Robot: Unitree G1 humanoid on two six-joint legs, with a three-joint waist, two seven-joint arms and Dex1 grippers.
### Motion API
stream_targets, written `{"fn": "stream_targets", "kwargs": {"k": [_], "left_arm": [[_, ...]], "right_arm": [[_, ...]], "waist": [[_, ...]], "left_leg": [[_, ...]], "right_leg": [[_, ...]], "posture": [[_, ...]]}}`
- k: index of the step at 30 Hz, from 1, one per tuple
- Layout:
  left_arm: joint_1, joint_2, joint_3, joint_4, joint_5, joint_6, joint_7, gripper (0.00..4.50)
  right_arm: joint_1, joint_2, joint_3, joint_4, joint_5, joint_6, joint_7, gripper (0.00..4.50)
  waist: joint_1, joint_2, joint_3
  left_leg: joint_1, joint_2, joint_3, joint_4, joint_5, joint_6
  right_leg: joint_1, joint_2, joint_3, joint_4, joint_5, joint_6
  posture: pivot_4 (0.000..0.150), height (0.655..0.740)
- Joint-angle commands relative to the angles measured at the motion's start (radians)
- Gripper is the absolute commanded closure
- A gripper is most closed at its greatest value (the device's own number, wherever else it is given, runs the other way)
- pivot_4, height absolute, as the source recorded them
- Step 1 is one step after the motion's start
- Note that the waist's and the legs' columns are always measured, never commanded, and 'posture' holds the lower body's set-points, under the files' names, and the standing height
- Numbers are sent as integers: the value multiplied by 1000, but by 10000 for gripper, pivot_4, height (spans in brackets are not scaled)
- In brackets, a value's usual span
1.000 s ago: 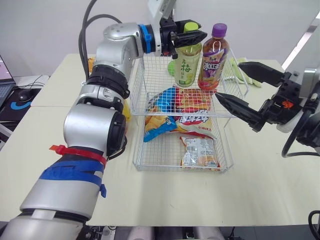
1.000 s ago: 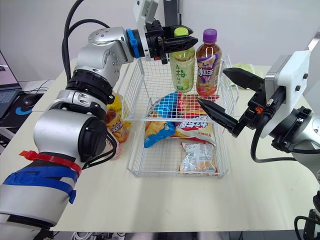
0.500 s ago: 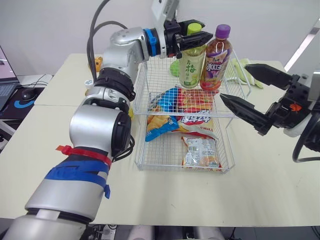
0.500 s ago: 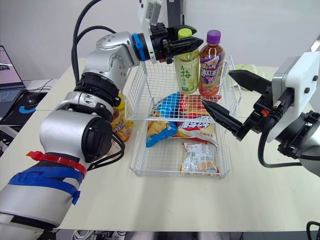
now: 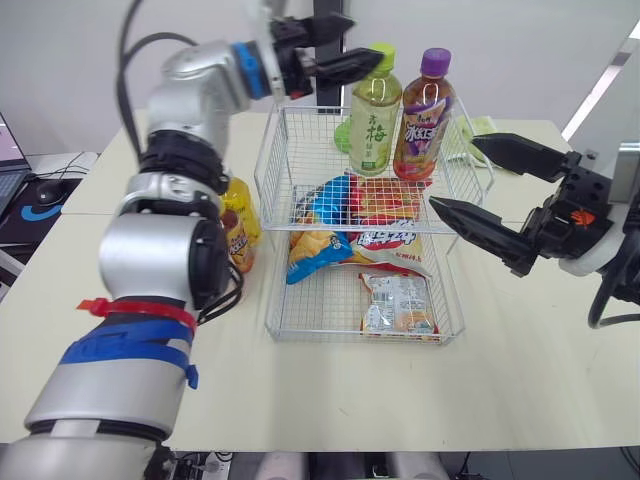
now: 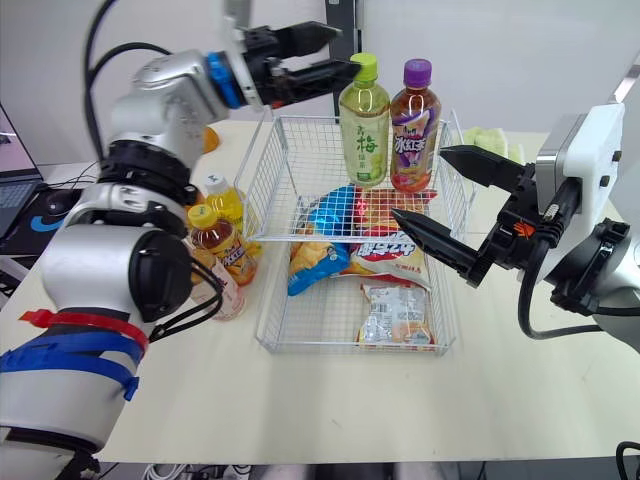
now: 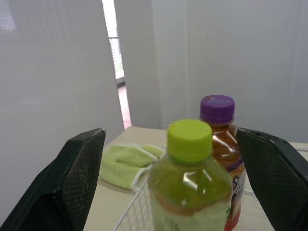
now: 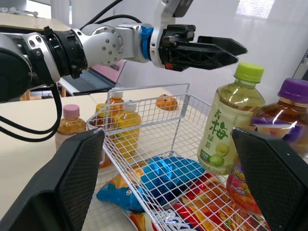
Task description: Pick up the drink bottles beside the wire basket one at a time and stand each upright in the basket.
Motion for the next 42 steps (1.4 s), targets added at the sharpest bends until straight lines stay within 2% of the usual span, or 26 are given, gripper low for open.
{"fn": "stream_targets", "kwargs": {"k": [1,3,6,8,9,11,14,19,21,26,31,35,42], "left_arm": [[101,108,72,-201,-53,77,57,243],[207,174,122,-322,-70,109,122,243],[485,293,266,-556,-93,154,232,243],[630,316,344,-676,-123,190,299,243],[765,316,421,-757,-130,196,322,243],[1010,289,554,-907,-157,218,361,243],[1299,171,678,-1111,-225,244,431,243],[1593,-1,720,-1358,-306,266,525,243],[1659,-42,714,-1426,-331,272,561,243],[1621,-11,648,-1425,-353,278,627,243],[1437,90,513,-1284,-299,275,662,243],[1187,145,354,-1048,-206,225,671,243],[895,151,204,-659,-86,72,633,243]], "right_arm": [[-56,19,38,49,-42,-51,76,0],[-93,40,74,92,-70,-68,127,0],[-181,93,160,177,-116,-90,227,0],[-214,118,190,218,-149,-101,275,0],[-241,138,215,249,-172,-112,307,0],[-289,177,259,307,-209,-128,369,0],[-343,235,303,373,-247,-147,444,0],[-379,289,326,421,-272,-141,524,0],[-385,303,337,429,-283,-136,546,0],[-380,316,334,415,-305,-124,560,0],[-368,310,321,398,-322,-115,542,0],[-332,289,282,342,-319,-88,492,0],[-278,252,213,251,-290,-37,410,0]], "waist": [[-2,0,0],[-7,0,0],[-21,2,-1],[-20,1,-1],[-15,1,-1],[-20,3,-2],[-14,1,-3],[28,-2,-5],[32,-2,-5],[33,-1,-5],[28,1,-7],[30,2,-7],[20,2,-7]], "left_leg": [[0,0,0,0,0,0],[0,0,0,0,0,0],[1,0,0,0,0,0],[1,0,-2,-1,0,-1],[0,0,-2,0,0,-1],[0,0,-2,0,0,-1],[1,-1,-1,1,0,0],[3,0,-4,1,0,0],[5,-1,-4,1,-1,0],[7,-1,-5,1,-2,3],[8,-1,-5,1,-2,3],[7,-1,-5,1,-2,3],[4,-1,-3,0,0,-1]], "right_leg": [[0,0,0,0,0,0],[0,0,0,0,0,0],[0,0,1,0,0,0],[0,0,0,-1,0,0],[0,0,0,-1,0,0],[0,0,0,-2,0,0],[2,-2,0,-2,0,0],[5,-2,-2,-2,1,1],[7,-2,-2,-2,1,1],[7,-2,-3,0,2,1],[9,-2,-3,0,2,0],[8,-2,-3,-1,2,0],[4,-2,-1,-1,2,0]], "posture": [[1500,7400],[1500,7400],[1500,7400],[1500,7400],[1500,7400],[1500,7400],[1500,7400],[1500,7400],[1500,7400],[1500,7400],[1500,7400],[1500,7400],[1500,7400]]}}
